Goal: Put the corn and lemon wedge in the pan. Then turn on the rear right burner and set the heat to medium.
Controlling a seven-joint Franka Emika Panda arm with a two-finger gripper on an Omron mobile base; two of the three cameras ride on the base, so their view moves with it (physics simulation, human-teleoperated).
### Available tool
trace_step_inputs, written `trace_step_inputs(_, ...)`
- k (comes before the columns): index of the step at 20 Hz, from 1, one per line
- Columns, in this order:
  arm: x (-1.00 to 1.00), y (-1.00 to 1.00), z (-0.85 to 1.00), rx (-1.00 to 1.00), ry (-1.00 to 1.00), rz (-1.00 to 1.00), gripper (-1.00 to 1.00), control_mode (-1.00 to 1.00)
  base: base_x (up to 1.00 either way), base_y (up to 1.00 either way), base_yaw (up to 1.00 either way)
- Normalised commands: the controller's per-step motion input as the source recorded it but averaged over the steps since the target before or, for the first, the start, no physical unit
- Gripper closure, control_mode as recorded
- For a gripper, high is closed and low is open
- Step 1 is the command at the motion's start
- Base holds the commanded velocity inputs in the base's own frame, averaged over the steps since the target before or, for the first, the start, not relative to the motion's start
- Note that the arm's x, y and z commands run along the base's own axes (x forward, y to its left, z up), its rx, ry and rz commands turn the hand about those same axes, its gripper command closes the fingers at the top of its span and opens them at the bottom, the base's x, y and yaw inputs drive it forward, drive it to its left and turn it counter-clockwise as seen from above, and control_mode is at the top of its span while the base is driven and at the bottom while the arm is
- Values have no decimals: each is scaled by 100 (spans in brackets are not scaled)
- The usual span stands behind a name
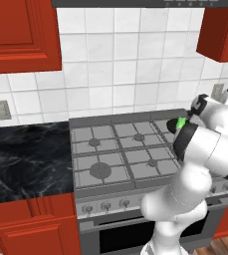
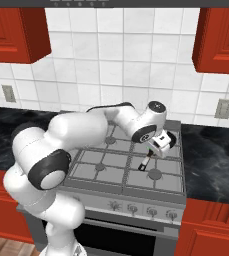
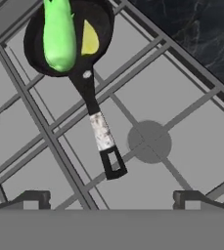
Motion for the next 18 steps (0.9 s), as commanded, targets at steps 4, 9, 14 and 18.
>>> trace_step_inputs(4, -38, 0, 7, -2, -4, 0, -100, -100, 0, 0, 0)
trace_step_inputs(9, -42, 0, 5, -1, -6, 0, -100, -100, 0, 0, 0)
trace_step_inputs(14, -40, -1, 3, 0, -7, 0, -100, -100, 0, 0, 0)
trace_step_inputs(18, -38, -10, 2, 0, -10, 0, -100, -100, 0, 0, 0)
